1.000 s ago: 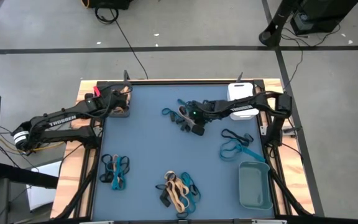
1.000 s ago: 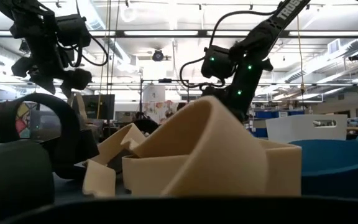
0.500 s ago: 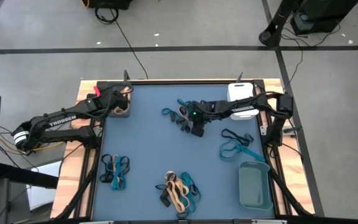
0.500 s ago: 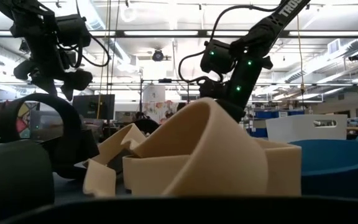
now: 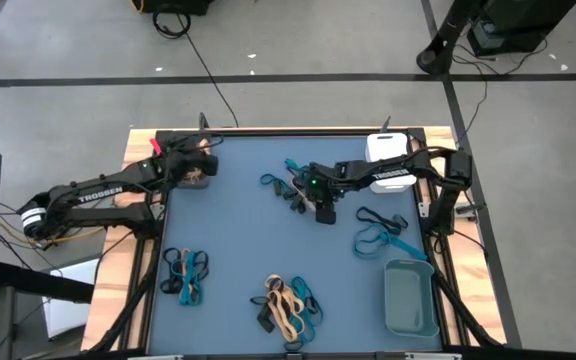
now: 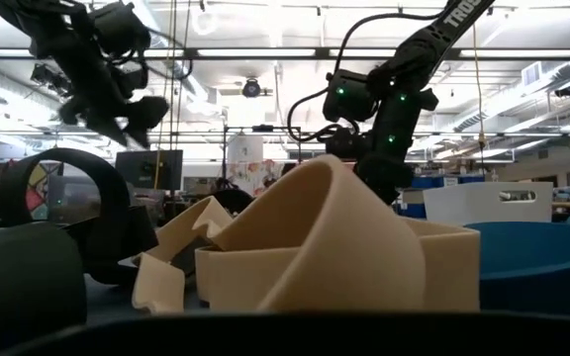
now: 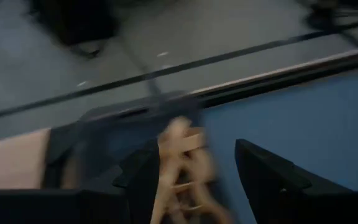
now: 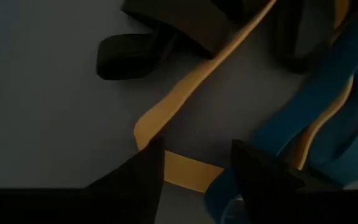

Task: Sort rubber bands into baskets
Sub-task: Put the yellow rubber band into the black bin

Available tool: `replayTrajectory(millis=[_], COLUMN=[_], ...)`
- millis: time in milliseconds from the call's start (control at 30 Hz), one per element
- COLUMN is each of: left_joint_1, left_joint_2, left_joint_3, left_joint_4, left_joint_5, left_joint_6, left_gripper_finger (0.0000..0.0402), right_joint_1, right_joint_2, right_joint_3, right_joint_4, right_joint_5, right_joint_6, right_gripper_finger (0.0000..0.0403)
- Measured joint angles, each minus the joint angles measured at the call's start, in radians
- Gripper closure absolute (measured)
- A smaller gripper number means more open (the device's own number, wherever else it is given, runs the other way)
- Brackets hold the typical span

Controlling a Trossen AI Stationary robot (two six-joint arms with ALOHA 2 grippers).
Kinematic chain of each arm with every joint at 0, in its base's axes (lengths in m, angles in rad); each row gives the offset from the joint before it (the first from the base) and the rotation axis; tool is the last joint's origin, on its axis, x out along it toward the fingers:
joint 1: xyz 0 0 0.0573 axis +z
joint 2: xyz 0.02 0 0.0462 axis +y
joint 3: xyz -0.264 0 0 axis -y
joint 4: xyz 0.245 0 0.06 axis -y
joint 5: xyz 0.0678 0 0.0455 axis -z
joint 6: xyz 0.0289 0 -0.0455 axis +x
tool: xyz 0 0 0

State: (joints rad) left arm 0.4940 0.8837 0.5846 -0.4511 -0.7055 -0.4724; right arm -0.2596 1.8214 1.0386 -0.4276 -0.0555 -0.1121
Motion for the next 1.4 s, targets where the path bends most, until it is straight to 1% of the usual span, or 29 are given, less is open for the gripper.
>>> replayTrajectory(millis=[100,200,267,333,400,433,500,567,633,800,900,967,1033,1100,1200,1233,1267,1400], left_joint_1=[-0.027,-0.056,-0.074,-0.092,-0.112,-0.122,-0.147,-0.174,-0.199,-0.253,-0.27,-0.274,-0.275,-0.275,-0.274,-0.274,-0.276,-0.285], left_joint_2=[0.007,0.024,0.043,0.07,0.11,0.133,0.185,0.249,0.32,0.486,0.554,0.585,0.612,0.632,0.66,0.667,0.676,0.702], left_joint_3=[0.0,0.0,0.0,0.0,0.0,0.0,0.0,0.0,0.0,0.0,0.0,0.0,0.0,0.0,0.0,0.0,0.0,0.0], left_joint_4=[0.085,0.153,0.204,0.251,0.306,0.337,0.396,0.475,0.546,0.744,0.807,0.837,0.876,0.904,0.942,0.943,0.946,0.965], left_joint_5=[0.086,0.132,0.191,0.306,0.416,0.462,0.515,0.537,0.542,0.562,0.564,0.564,0.57,0.59,0.622,0.628,0.631,0.632], left_joint_6=[0.07,0.139,0.211,0.28,0.314,0.328,0.354,0.382,0.405,0.468,0.499,0.518,0.521,0.521,0.533,0.55,0.563,0.574], left_gripper_finger=[0.019,0.019,0.019,0.019,0.019,0.019,0.019,0.019,0.019,0.019,0.019,0.019,0.019,0.019,0.019,0.019,0.019,0.019], right_joint_1=[0.005,0.009,0.009,0.008,0.007,0.007,0.007,0.008,0.017,0.046,0.061,0.066,0.071,0.076,0.084,0.085,0.087,0.1], right_joint_2=[0.0,-0.007,-0.023,-0.041,-0.058,-0.066,-0.077,-0.078,-0.072,-0.055,-0.056,-0.056,-0.056,-0.056,-0.056,-0.056,-0.057,-0.059], right_joint_3=[0.0,0.0,0.0,0.0,0.0,0.0,0.0,0.0,0.0,-0.04,-0.07,-0.078,-0.081,-0.081,-0.079,-0.079,-0.079,-0.059], right_joint_4=[-0.001,-0.014,-0.033,-0.062,-0.082,-0.084,-0.084,-0.082,-0.082,-0.022,0.043,0.043,0.045,0.049,0.09,0.104,0.114,0.131], right_joint_5=[-0.026,-0.017,-0.017,-0.017,-0.027,-0.039,-0.076,-0.096,-0.091,-0.022,0.073,0.121,0.126,0.113,0.106,0.106,0.106,0.106], right_joint_6=[-0.006,-0.028,-0.061,-0.082,-0.093,-0.093,-0.086,-0.062,-0.038,-0.022,-0.004,0.005,0.005,0.008,0.005,0.0,-0.003,0.009], right_gripper_finger=[0.0217,0.0228,0.0233,0.0235,0.0232,0.0229,0.022,0.021,0.0199,0.0179,0.0182,0.0199,0.0232,0.0278,0.0361,0.0381,0.0388,0.0391])
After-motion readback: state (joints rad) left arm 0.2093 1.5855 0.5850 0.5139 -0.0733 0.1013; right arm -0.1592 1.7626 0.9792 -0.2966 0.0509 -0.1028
